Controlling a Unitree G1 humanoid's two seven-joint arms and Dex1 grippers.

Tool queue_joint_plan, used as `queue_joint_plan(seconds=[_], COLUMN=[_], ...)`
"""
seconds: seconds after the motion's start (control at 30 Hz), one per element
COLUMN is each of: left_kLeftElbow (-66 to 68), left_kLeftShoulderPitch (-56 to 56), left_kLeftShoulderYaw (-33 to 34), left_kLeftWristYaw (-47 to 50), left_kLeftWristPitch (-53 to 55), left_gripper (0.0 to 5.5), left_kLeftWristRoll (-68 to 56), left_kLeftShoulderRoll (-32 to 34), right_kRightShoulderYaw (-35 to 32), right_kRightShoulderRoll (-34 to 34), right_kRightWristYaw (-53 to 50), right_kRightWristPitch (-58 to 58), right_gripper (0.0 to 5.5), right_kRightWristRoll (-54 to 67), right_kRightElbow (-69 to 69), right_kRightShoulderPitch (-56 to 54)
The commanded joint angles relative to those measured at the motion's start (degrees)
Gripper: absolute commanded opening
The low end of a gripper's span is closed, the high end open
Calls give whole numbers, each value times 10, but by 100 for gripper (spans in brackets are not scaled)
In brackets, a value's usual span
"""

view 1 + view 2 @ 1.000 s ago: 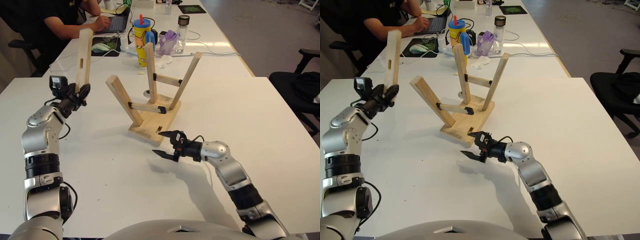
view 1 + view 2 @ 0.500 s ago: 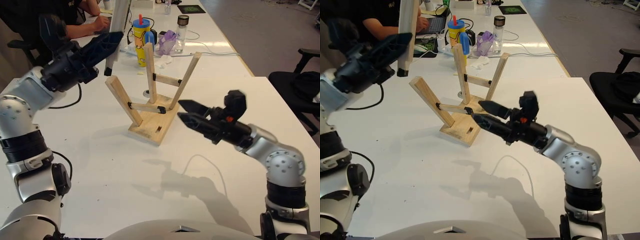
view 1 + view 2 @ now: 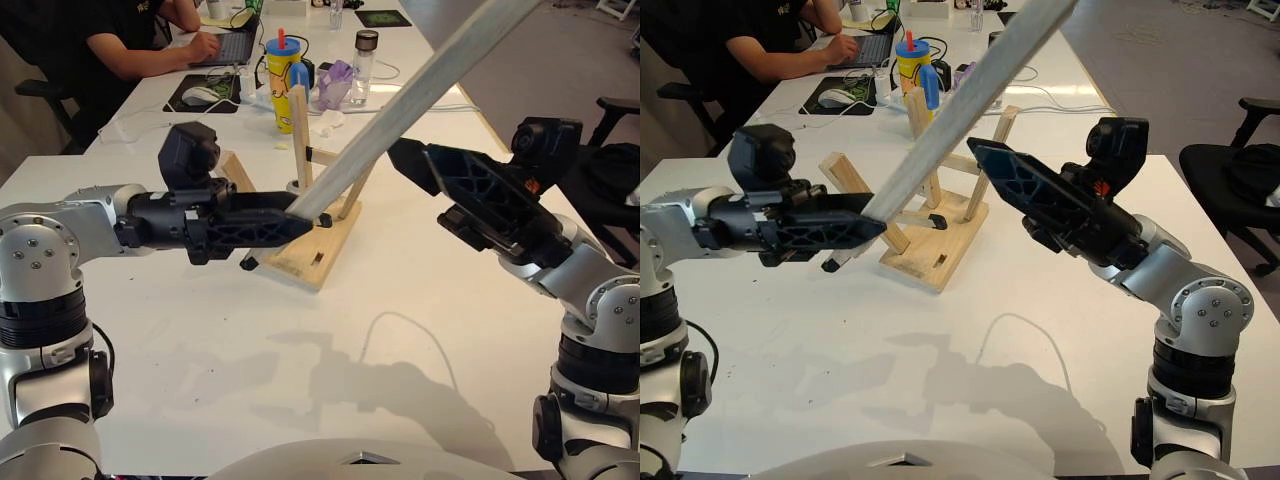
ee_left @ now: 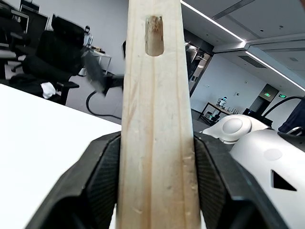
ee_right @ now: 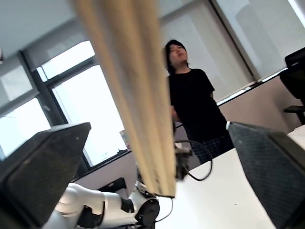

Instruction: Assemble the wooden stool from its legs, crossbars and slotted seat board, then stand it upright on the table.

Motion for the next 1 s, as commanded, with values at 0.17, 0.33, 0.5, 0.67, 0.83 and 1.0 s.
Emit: queue_joint_plan(seconds=[0.17,0.33,0.5,0.67,0.83,1.0], left_kLeftElbow=[-22,-17,-11,-12,-12,-24], left_kLeftShoulderPitch=[39,36,32,29,30,38], left_kLeftShoulderYaw=[-48,-58,-58,-61,-65,-72], left_kLeftWristYaw=[-74,-94,-103,-108,-112,-122], left_kLeftWristPitch=[-26,-33,-32,-28,-32,-63], left_gripper=[206,206,206,206,206,206], left_kLeftWristRoll=[81,100,106,108,121,155], left_kLeftShoulderRoll=[41,44,46,47,50,52], right_kRightShoulderYaw=[0,4,4,6,8,12], right_kRightShoulderRoll=[-24,-25,-32,-37,-43,-48], right_kRightWristYaw=[-19,-16,-9,-3,4,11], right_kRightWristPitch=[-9,-6,-2,2,8,16], right_gripper=[540,477,407,322,243,214], right_kRightWristRoll=[12,17,11,8,-3,-14], right_kRightElbow=[16,19,16,18,21,24], right_kRightShoulderPitch=[-7,2,14,19,22,25])
